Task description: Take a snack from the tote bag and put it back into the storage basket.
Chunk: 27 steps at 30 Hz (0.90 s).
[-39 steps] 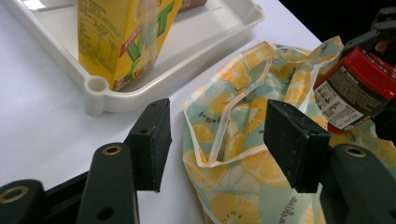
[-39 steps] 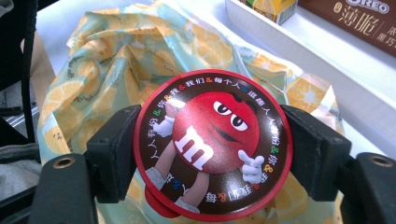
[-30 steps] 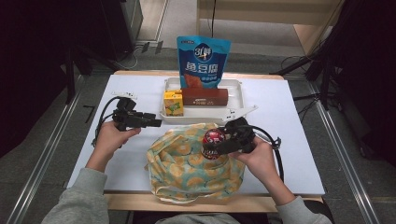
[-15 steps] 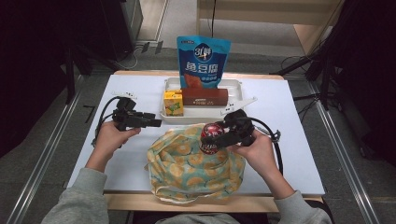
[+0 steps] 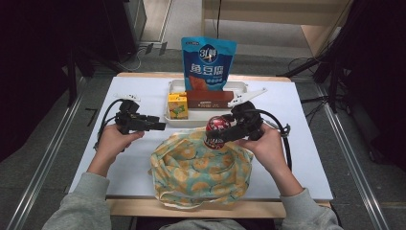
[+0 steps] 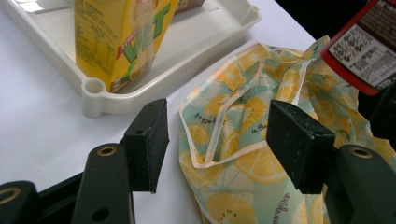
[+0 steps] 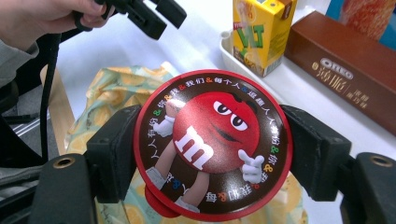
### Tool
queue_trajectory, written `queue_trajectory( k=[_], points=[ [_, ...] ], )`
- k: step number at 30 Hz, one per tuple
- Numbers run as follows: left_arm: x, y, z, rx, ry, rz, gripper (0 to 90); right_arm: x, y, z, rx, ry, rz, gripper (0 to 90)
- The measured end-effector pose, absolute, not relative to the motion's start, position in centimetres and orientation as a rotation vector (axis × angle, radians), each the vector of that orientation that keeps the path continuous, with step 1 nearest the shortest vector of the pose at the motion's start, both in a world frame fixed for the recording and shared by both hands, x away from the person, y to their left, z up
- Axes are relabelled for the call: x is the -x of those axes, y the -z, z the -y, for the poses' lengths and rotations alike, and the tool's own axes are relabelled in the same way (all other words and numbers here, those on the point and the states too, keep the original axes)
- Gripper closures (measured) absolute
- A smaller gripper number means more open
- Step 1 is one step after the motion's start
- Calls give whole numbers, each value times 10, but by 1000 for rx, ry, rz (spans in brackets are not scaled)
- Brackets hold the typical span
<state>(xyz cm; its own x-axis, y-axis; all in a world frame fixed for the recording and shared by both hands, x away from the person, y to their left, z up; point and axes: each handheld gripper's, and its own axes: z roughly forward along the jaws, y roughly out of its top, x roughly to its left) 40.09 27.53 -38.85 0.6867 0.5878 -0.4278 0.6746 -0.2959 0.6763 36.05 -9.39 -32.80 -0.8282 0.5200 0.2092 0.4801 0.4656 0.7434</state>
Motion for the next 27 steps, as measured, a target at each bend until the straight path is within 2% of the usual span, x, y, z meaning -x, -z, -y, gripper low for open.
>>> queue_trajectory(
  k=[27],
  points=[
    [-392, 386, -279, -1991, 108, -972, 387, -402, 310, 111, -942, -1344, -2603, 270]
  ],
)
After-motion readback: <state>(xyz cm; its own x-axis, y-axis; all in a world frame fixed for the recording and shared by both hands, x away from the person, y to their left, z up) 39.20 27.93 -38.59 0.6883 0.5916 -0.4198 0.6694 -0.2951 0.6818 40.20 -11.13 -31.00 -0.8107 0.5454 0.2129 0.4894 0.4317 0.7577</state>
